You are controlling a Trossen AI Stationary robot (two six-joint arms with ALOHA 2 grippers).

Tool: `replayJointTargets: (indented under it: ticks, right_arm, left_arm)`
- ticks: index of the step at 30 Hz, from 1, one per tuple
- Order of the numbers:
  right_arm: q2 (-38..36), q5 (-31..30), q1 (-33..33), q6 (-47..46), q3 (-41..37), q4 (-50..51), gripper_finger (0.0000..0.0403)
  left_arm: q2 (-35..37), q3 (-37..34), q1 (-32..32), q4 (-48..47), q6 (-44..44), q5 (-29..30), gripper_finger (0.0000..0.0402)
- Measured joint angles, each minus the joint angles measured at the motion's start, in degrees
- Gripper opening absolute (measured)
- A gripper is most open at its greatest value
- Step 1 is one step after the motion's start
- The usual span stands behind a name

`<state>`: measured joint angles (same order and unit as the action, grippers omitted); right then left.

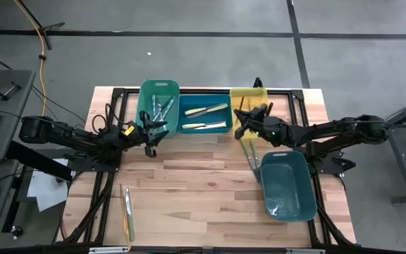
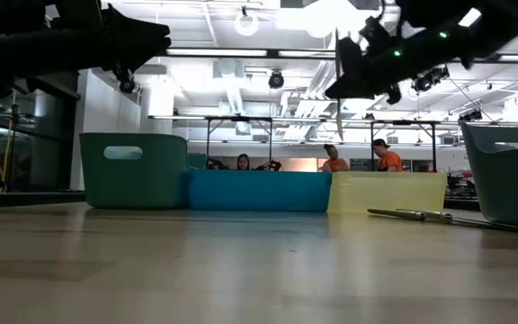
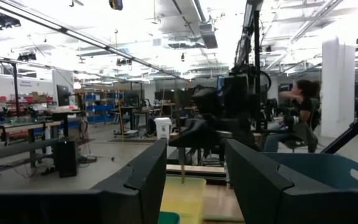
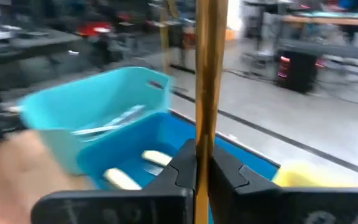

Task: Sort silverware by color (type)
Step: Put the gold knife into the yellow bin

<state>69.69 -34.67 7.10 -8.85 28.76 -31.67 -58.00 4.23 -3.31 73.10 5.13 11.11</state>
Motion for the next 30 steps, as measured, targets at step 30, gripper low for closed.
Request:
replayJointTargets:
  ticks: [30]
  right_arm:
    - [29.59, 26.78, 27.84, -15.74, 29.04, 63.68, 0.0009]
  left_arm:
    - [0.00, 0.00, 0.00, -1.84, -0.41, 0.00, 0.0158]
